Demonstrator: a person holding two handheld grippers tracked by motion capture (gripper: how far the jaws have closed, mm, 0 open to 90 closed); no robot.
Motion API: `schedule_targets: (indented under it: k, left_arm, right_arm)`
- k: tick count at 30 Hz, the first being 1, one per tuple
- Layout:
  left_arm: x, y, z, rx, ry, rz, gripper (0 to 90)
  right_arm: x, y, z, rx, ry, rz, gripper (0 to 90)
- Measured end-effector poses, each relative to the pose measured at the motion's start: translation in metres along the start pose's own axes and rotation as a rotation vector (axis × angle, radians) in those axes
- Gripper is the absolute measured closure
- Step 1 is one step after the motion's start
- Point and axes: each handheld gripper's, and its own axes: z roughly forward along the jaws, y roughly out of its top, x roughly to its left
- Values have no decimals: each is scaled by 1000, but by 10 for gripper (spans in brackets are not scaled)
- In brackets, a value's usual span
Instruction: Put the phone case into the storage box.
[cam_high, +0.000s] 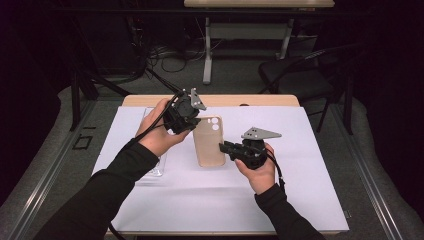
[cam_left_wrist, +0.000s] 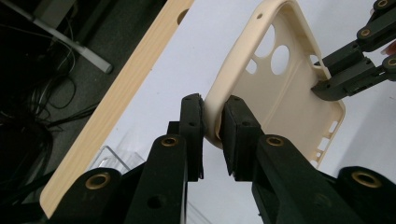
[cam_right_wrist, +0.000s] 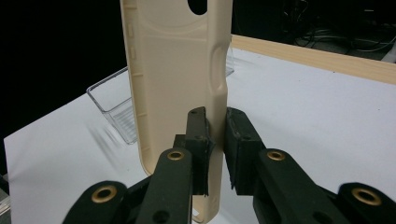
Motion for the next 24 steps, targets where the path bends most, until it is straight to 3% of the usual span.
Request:
schedule_targets:
  k: [24]
  left_arm:
    - [3,-5,6,-62,-11,76,794]
  right_arm:
    - [-3,-1,-1,-14,-13,7,741]
